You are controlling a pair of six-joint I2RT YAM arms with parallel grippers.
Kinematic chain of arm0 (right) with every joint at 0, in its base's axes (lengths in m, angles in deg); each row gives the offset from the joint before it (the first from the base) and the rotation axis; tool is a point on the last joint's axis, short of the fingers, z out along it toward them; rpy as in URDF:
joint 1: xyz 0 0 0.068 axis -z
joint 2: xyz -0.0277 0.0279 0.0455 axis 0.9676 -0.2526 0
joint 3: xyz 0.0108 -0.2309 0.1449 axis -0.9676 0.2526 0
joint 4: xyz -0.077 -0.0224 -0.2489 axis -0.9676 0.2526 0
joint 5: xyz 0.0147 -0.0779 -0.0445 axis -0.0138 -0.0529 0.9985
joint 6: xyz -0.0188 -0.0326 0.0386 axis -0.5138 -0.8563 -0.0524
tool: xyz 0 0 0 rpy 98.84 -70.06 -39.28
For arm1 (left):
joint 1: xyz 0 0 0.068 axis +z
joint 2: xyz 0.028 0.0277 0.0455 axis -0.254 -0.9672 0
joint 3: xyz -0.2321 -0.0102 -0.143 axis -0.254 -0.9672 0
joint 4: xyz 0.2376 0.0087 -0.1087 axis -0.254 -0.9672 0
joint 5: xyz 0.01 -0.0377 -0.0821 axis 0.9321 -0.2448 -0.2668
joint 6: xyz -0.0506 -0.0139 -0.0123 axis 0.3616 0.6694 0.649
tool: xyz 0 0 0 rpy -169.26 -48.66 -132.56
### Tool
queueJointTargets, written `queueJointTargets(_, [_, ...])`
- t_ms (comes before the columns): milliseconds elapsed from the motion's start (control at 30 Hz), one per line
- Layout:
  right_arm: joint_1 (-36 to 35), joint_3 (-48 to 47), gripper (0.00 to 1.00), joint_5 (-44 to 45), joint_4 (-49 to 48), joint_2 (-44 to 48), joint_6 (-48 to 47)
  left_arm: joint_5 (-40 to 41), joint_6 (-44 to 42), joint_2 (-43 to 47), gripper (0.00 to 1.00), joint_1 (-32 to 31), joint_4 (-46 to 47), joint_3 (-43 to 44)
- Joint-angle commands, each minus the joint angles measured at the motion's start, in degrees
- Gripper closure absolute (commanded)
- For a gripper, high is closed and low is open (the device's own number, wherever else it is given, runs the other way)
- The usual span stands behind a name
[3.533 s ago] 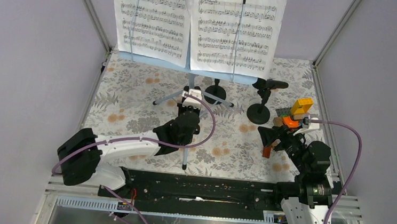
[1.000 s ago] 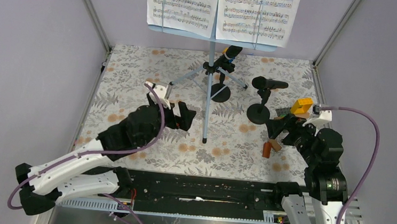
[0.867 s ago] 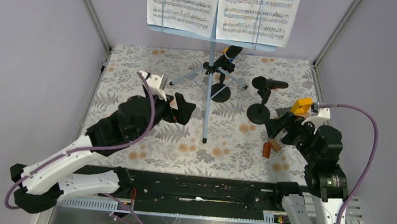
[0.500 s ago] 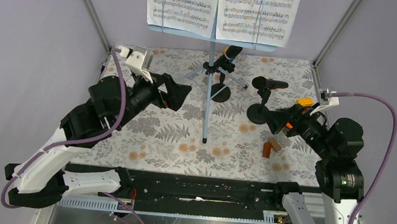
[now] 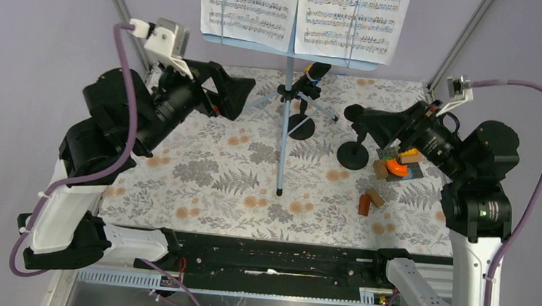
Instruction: Pack up the instrument practice props
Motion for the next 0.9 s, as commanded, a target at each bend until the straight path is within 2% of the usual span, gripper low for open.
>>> queueJointTargets(0, [0.0,-7.8,0.15,-4.9,-3.2,-5.1,1.5,2.2,-4.7,-4.6,0.02,0.2,-2.7,10.0])
queueJointTargets(133, [-4.4,-13.9,0.14,-10.3,-3.7,-10.9,2.6,1.7,-6.3,-8.2,0.02,1.6,-4.2,12.9])
queueJointTargets(233, [-10.0,-19.7,0.14,-12.8,-2.9,-15.3,1.9,-2.7,-5.8,-10.2,0.02,5.8,-5.9,14.4])
queueJointTargets(333, [-17.0,-27.3,0.12,-13.0,0.3,-20.1,-1.4,-8.1,-6.1,-11.6,0.01,8.7,-7.3,14.2])
queueJointTargets(467, [-25.0,-34.5,0.12,-11.0,3.4,-25.5,-6.3,-9.2,-6.4,-13.3,0.01,9.0,-10.1,14.4])
queueJointTargets(667, [-27.4,-39.2,0.12,-3.9,3.1,-30.9,-8.9,-8.2,-4.5,-9.2,0.01,8.9,-10.1,8.3])
queueJointTargets(767, [-27.5,-38.5,0.12,0.8,-2.8,-31.8,-7.9,-5.7,-3.8,-6.9,0.01,8.9,-8.6,5.2])
queueJointTargets(867, [-27.4,-36.2,0.16,3.6,-9.6,-32.2,-6.6,-4.3,-3.1,-6.8,0.01,9.0,-8.4,5.8])
